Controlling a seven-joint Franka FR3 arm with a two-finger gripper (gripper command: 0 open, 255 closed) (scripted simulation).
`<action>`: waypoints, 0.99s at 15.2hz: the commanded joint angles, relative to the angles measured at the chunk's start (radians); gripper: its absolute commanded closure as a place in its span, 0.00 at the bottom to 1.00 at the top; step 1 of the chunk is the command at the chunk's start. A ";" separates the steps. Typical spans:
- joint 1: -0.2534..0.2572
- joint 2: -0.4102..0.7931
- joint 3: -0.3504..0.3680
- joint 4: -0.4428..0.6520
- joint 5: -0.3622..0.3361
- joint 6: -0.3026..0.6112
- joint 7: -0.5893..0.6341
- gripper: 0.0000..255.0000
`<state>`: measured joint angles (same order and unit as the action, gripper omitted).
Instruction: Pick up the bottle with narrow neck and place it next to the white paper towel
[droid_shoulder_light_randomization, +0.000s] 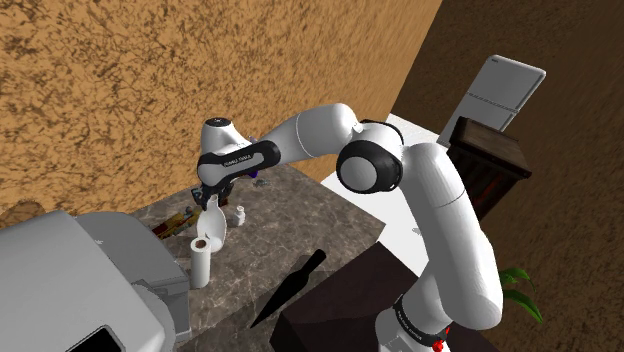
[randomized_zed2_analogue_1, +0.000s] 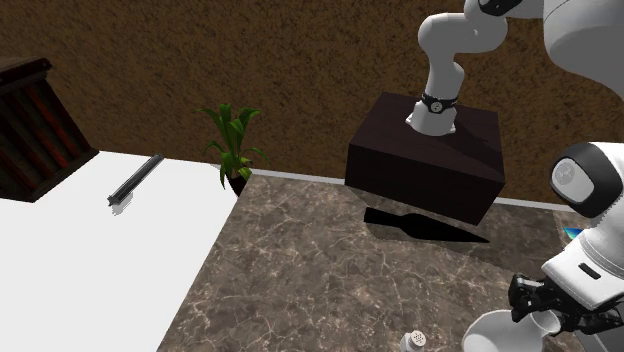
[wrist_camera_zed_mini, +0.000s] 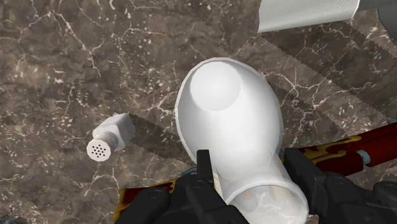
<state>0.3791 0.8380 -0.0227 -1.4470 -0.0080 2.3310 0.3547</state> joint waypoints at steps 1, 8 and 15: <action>0.000 0.004 0.000 0.004 0.000 0.001 0.000 1.00; 0.000 0.004 0.000 0.004 0.000 0.001 0.000 0.00; 0.002 -0.069 0.000 -0.015 -0.001 -0.053 0.000 0.00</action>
<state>0.3814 0.8005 -0.0230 -1.4410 -0.0085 2.2897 0.3564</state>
